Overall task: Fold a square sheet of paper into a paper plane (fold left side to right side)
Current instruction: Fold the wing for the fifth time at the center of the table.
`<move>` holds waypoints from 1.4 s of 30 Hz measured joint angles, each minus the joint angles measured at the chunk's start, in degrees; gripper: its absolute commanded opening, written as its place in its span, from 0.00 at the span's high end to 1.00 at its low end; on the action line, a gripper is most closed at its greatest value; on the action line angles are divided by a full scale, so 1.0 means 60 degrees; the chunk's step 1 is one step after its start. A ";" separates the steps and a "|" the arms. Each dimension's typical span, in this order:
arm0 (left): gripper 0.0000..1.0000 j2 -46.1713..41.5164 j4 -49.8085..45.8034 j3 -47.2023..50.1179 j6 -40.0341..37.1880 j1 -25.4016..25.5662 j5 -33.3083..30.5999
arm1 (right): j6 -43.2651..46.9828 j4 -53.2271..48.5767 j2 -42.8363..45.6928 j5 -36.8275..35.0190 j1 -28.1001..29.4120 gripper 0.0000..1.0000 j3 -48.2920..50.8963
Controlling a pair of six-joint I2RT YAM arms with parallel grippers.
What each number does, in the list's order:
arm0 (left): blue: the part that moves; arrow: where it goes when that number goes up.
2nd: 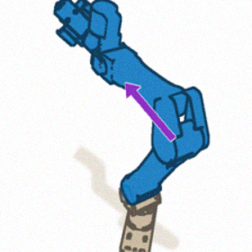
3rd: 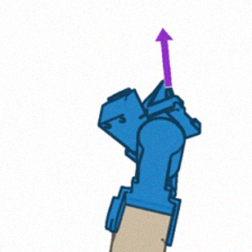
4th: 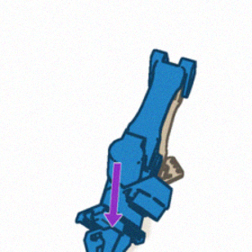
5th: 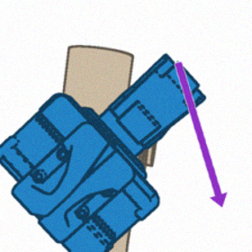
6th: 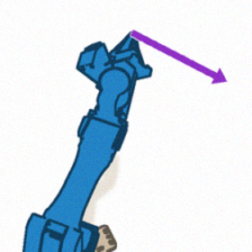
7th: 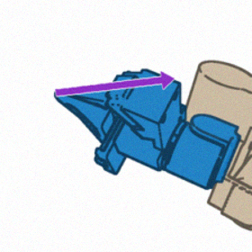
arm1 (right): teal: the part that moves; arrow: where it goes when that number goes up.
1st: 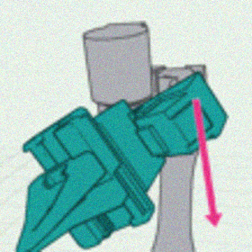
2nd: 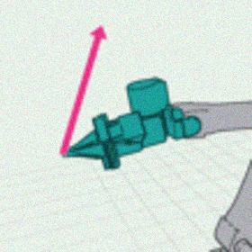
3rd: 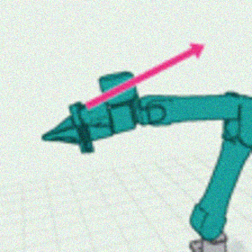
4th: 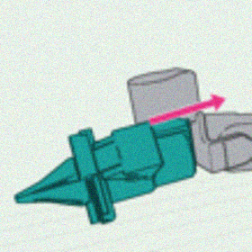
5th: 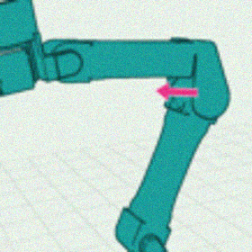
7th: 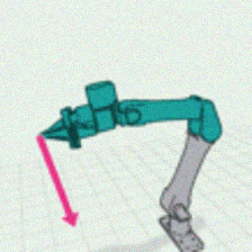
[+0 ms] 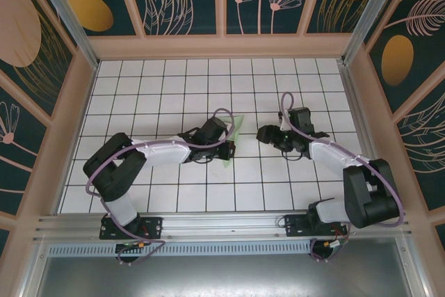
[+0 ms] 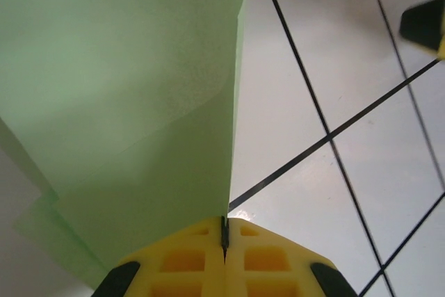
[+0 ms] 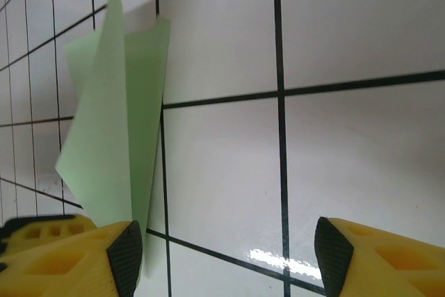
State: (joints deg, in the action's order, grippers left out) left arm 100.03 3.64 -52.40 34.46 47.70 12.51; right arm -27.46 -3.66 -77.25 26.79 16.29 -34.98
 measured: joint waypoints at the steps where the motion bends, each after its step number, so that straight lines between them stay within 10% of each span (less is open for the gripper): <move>1: 0.94 0.0051 0.0157 0.0022 0.0087 -0.0073 0.0157 | -0.0025 0.0124 0.0000 0.0055 0.0007 0.31 0.0106; 42: 0.95 -0.0062 0.3490 0.2146 0.1632 -0.1934 0.2816 | -0.1985 0.3872 -0.2801 0.0619 0.1625 0.33 -0.0463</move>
State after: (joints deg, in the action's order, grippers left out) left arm 99.66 24.58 -39.53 44.25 36.10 29.41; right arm -39.38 19.57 -94.06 30.50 26.04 -37.76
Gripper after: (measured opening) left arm 0.069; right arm 0.672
